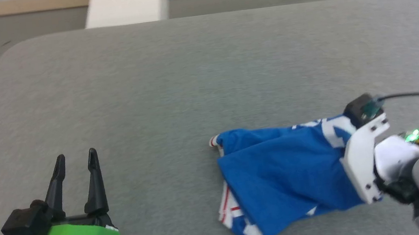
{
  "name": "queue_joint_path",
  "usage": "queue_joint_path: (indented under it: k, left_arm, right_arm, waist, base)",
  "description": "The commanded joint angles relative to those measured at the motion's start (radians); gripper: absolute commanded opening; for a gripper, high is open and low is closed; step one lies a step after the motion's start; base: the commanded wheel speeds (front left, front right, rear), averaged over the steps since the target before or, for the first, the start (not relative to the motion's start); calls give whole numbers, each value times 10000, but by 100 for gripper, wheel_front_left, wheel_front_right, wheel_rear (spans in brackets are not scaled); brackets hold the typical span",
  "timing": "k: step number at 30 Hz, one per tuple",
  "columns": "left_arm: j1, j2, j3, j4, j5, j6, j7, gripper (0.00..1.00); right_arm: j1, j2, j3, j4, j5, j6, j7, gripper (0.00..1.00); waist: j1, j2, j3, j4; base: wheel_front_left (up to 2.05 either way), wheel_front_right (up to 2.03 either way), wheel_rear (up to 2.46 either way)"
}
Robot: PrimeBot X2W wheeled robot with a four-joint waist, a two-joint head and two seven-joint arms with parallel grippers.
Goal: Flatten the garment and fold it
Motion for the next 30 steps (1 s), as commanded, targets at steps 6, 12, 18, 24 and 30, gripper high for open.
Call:
queue_joint_path:
  k: [6, 12, 18, 24, 30]
  left_arm:
    - [-415, 716, -197, -559, -146, -66, 88, 100]
    - [-841, 1282, -162, -1178, -255, -68, 377, 100]
    - [-897, 1880, 266, -1900, -400, -66, 702, 100]
    - [-869, 2396, 619, -2445, -493, -62, 988, 100]
    - [-699, 2658, 863, -2874, -535, 10, 1141, 100]
  right_arm:
    - [-1413, -690, -874, 232, 147, -17, -228, 0]
    - [-2003, -963, -2305, 706, -299, -17, -421, 0]
    - [-2464, -1114, -4143, 875, -1148, -17, -521, 0]
    - [-3040, -1014, -6040, 884, -2019, -17, -570, 0]
    - [-3509, -865, -7343, 761, -2726, -17, -778, 0]
  waist:
    - [0, -1, 1891, -3736]
    - [0, -1, 2951, -3629]
    - [0, -1, 3970, -3149]
    - [0, -1, 4733, -2804]
    - [0, -1, 5113, -2710]
  base:
    - [0, 0, 0]
    - [0, 0, 0]
    - [0, 0, 0]
    - [0, 0, 0]
    - [0, 0, 0]
